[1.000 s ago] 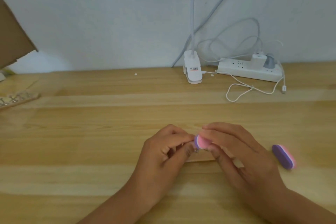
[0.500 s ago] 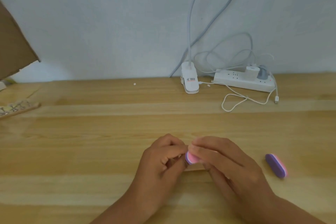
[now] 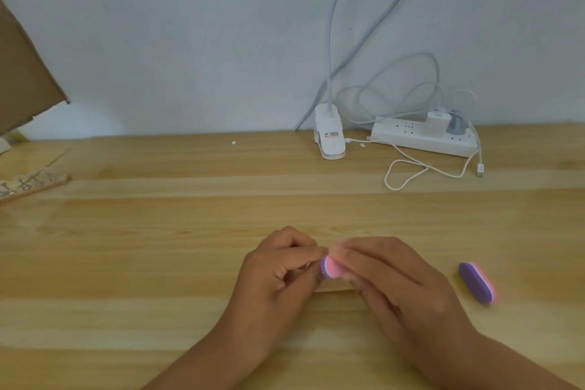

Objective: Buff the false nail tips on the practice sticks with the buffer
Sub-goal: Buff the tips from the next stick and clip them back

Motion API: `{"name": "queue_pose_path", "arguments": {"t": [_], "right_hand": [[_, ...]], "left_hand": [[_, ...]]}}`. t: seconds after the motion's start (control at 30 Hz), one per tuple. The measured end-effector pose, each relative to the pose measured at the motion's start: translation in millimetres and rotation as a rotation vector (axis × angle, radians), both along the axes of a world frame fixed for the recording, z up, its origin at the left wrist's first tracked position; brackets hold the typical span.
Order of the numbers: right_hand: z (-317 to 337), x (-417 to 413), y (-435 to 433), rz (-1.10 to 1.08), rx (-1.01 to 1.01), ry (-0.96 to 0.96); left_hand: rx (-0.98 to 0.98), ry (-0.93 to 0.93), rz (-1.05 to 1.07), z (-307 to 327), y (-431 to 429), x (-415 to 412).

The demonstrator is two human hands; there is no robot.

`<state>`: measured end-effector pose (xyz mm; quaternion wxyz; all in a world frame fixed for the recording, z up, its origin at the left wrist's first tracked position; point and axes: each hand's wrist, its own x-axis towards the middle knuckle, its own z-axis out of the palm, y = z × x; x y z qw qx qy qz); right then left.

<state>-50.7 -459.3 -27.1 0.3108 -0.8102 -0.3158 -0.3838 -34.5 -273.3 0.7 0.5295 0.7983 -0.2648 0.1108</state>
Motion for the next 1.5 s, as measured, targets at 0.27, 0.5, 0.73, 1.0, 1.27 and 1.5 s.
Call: {"name": "queue_pose_path", "arguments": {"t": [0.27, 0.5, 0.73, 1.0, 1.27, 1.5], "right_hand": [[3.1, 0.0, -1.0, -0.034, 0.026, 0.034], [8.1, -1.7, -0.8, -0.041, 0.106, 0.079], [7.6, 0.3, -3.1, -0.061, 0.143, 0.098], [8.2, -0.1, -4.8, -0.050, 0.143, 0.137], [7.0, -1.8, -4.4, -0.011, 0.135, 0.096], [7.3, 0.3, -4.5, -0.047, 0.145, 0.088]], "left_hand": [[-0.004, 0.029, -0.001, 1.2, -1.0, 0.0], [-0.027, 0.073, -0.021, 0.0, -0.7, 0.5], [-0.020, 0.070, -0.038, 0.6, -0.1, -1.2], [-0.012, 0.044, -0.075, 0.5, 0.2, -3.4], [0.008, 0.033, -0.056, 0.5, 0.3, -2.6], [0.005, 0.050, -0.059, -1.9, -0.1, -0.8]]}}
